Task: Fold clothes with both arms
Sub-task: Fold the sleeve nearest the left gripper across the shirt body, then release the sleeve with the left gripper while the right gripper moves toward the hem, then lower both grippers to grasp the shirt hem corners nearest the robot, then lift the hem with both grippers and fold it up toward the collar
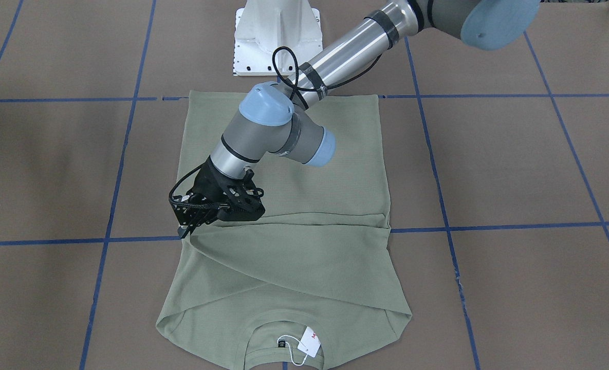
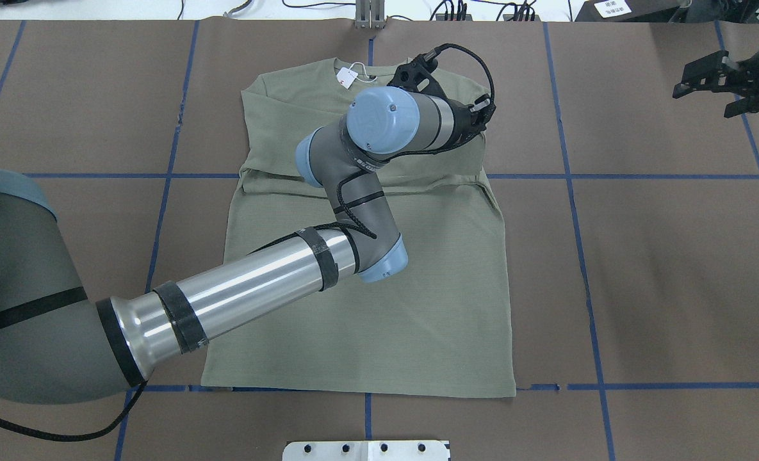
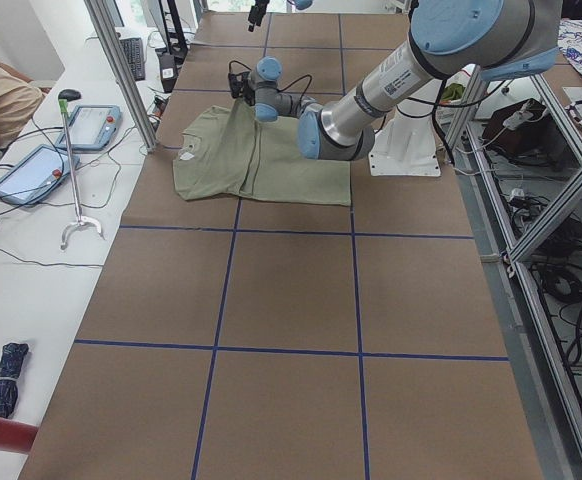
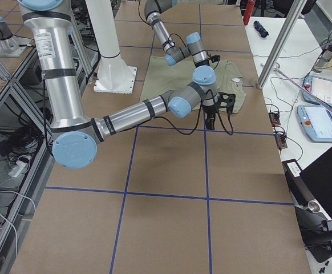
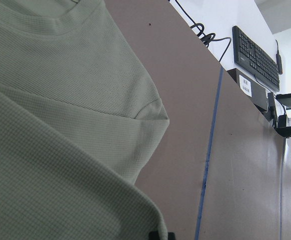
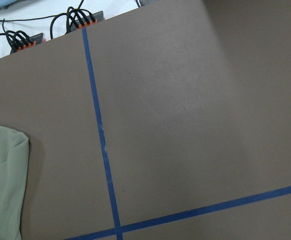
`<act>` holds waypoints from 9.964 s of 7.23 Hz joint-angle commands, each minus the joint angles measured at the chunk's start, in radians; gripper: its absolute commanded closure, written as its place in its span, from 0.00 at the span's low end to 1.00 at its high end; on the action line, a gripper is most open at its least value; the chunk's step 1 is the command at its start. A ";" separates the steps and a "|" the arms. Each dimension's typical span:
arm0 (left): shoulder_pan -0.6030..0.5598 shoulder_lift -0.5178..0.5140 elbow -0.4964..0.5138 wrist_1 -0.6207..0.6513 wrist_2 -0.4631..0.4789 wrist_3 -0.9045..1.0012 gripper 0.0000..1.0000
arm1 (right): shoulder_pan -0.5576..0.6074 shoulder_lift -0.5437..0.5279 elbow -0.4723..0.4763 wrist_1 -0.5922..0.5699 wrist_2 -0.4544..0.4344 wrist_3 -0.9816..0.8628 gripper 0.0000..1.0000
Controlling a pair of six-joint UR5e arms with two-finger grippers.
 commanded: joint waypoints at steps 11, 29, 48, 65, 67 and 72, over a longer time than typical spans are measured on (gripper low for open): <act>-0.121 0.836 -1.062 0.179 -0.334 0.174 0.14 | -0.939 -0.039 0.250 -0.014 -0.802 0.889 0.02; -0.092 0.952 -1.110 0.237 -0.289 0.090 0.14 | -1.244 -0.095 0.390 -0.261 -0.897 1.222 1.00; 0.410 1.272 -1.325 0.555 0.077 -0.021 1.00 | -1.242 -0.085 0.402 -0.264 -0.898 1.222 1.00; -0.160 0.852 -1.160 0.656 -0.116 0.226 1.00 | -0.491 0.418 -0.067 -0.275 -0.561 0.714 1.00; -0.228 0.791 -1.023 0.639 -0.116 0.312 1.00 | -0.417 0.525 -0.325 -0.155 -0.501 0.653 1.00; -0.231 0.683 -0.595 0.333 -0.032 0.317 1.00 | -0.403 0.608 -0.599 0.007 -0.500 0.639 1.00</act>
